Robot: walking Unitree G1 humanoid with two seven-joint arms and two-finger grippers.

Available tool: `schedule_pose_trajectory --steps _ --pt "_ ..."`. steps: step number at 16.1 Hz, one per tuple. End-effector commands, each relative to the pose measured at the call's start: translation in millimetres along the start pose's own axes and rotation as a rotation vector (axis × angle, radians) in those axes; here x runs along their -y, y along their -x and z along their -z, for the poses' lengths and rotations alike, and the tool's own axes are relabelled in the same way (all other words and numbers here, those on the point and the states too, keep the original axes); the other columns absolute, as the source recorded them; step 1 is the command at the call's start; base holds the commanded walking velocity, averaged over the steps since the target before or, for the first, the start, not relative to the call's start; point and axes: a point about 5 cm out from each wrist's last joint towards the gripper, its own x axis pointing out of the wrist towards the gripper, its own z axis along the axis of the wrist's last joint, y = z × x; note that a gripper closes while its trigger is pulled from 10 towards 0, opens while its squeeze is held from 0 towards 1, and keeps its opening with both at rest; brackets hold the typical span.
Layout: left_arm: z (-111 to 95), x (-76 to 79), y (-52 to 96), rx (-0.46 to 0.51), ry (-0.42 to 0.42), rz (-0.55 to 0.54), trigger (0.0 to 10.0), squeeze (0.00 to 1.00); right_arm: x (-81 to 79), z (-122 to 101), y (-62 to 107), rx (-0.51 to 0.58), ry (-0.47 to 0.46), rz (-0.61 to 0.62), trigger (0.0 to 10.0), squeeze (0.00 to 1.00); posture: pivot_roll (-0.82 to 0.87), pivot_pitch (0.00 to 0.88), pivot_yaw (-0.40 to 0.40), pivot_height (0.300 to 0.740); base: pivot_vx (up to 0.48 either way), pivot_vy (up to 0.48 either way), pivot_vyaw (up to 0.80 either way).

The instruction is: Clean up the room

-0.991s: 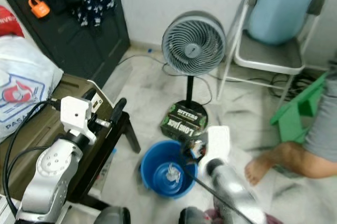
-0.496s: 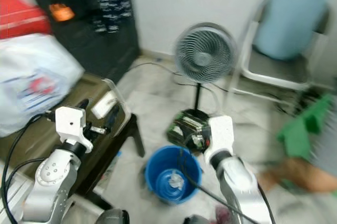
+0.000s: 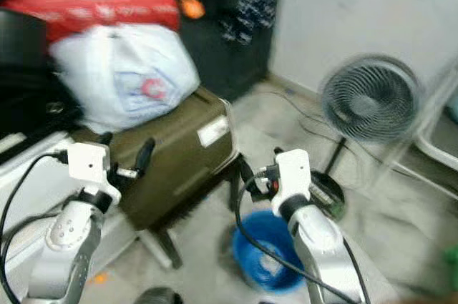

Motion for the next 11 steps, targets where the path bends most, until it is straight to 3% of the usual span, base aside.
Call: schedule_pose_trajectory --steps 1,5,8,9,11 --pt "-1 -1.0 0.5 0.006 -0.012 -0.004 10.0 0.00 0.8 0 -0.5 0.004 0.001 0.007 10.0 0.00 -0.04 0.000 0.023 0.740 0.000 0.000 0.80" --pt "2 -7.3 8.9 -0.005 -0.020 -0.041 10.0 0.00 -0.5 -4 1.5 0.024 0.011 0.026 10.0 0.00 -0.04 0.000 0.032 0.740 0.000 0.000 0.80" --pt "8 -20.4 23.2 -0.034 -0.018 -0.117 10.0 0.00 8.0 -2 5.0 0.027 -0.001 0.138 10.0 0.00 -0.04 0.000 0.027 0.740 0.000 0.000 0.80" --pt "10 -26.7 32.2 -0.047 -0.029 -0.168 10.0 0.00 5.5 2 6.9 0.020 0.005 0.142 10.0 0.00 -0.03 0.000 0.020 0.740 0.000 0.000 0.80" --pt "10 -26.7 36.0 -0.050 -0.035 -0.171 10.0 0.00 7.1 1 4.7 0.021 0.015 0.145 10.0 0.00 -0.02 0.000 0.011 0.740 0.000 0.000 0.80"
